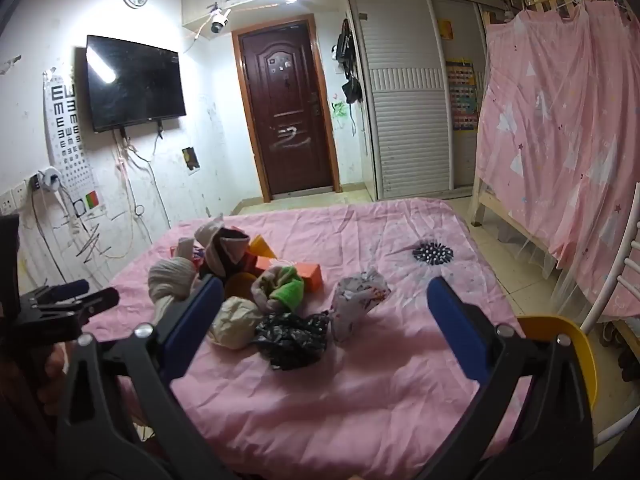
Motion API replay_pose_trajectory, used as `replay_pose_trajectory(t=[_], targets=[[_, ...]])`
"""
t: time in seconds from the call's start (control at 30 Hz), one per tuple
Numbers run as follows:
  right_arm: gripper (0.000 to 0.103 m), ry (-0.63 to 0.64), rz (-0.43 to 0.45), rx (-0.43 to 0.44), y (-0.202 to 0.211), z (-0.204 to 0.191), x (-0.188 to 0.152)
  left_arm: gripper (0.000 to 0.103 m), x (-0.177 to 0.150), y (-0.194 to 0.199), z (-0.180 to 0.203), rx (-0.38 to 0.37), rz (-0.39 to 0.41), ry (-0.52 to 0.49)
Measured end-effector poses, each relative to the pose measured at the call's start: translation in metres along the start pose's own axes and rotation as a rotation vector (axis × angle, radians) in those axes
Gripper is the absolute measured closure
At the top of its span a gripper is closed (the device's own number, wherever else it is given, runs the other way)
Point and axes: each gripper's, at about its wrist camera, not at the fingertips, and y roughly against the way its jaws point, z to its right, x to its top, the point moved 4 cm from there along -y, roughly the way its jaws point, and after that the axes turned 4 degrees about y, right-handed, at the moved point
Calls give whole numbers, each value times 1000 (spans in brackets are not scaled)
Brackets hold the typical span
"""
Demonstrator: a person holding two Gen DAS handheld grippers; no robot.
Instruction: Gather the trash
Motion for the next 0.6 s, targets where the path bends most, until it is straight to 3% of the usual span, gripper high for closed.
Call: replay_pose_trajectory(t=[0.6], targets=[[5, 8, 3, -2, 0, -2, -1, 9, 0, 2, 1, -1, 8, -1]])
